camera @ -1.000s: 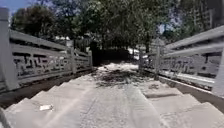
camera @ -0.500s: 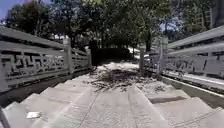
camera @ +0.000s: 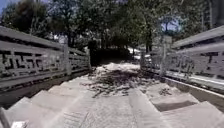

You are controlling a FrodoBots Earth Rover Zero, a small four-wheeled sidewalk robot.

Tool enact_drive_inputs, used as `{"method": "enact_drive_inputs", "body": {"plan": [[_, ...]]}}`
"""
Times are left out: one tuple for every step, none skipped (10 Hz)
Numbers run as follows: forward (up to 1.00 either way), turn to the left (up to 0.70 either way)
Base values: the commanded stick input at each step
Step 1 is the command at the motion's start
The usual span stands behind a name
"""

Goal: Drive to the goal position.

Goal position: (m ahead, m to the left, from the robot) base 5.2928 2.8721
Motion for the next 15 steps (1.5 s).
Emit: {"method": "enact_drive_inputs", "body": {"plan": [[0.45, 0.0], [0.45, 0.0], [0.45, 0.0], [0.45, 0.0], [0.45, 0.0], [0.45, 0.0], [0.45, 0.0], [0.45, 0.0], [0.45, 0.0], [0.45, 0.0], [0.45, 0.0], [0.45, 0.0], [0.45, 0.0], [0.45, 0.0], [0.45, 0.0]]}}
